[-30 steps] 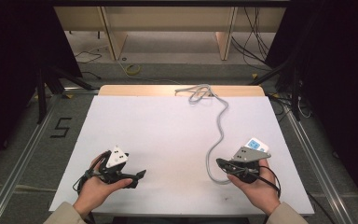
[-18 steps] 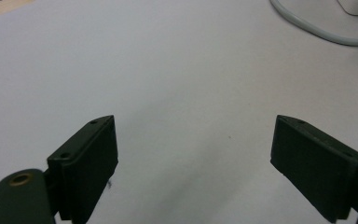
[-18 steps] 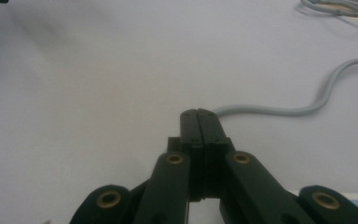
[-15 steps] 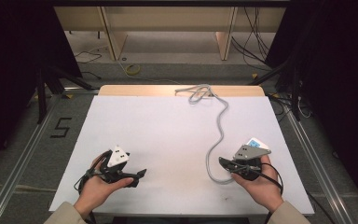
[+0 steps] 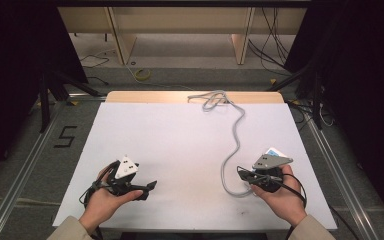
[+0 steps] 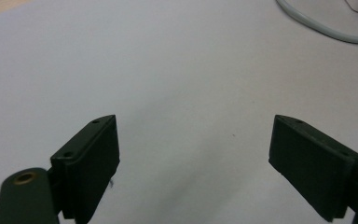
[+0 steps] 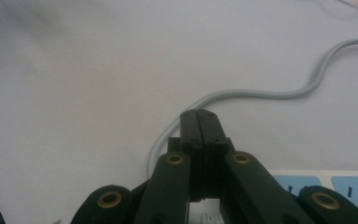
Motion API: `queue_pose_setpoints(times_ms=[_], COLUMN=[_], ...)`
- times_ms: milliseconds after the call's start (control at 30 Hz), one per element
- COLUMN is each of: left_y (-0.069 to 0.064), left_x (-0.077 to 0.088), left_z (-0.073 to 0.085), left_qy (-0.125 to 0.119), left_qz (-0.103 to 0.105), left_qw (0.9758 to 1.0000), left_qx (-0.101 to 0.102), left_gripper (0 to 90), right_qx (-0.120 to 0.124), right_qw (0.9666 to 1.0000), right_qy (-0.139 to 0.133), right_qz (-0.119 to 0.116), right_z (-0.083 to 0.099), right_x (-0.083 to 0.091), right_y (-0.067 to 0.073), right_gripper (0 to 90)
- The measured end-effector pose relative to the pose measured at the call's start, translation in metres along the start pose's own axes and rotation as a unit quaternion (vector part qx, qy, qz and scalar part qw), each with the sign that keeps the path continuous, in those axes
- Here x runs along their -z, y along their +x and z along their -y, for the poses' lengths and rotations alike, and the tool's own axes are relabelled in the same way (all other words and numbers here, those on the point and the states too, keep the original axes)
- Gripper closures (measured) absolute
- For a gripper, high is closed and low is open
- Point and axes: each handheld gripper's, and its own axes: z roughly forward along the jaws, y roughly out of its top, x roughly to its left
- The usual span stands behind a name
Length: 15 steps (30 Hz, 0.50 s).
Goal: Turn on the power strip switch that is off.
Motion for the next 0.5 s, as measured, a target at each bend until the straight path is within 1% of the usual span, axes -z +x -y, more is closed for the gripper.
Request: queue_pose_setpoints(times_ms=[233, 500], left_y=[-0.0001, 0.0007], left_x=[0.0004, 0.0005], left_z=[0.0001, 0.0000], left_qy=[0.000, 0.001], left_qz=[-0.001, -0.002], left_qw=[1.0000, 1.0000], left_qx=[-0.001, -0.001], left_gripper=[15.6, 15.6], right_qx=[-0.009, -0.020], right_qw=[0.9999, 0.9998], right_qy=[0.005, 0.007], right_qz=[0.005, 0.006], right_z=[0.0010, 0.0010], right_x=[0.0043, 0.0070], right_y=[-0.0045, -0.0072], right_gripper=[90.0, 90.0])
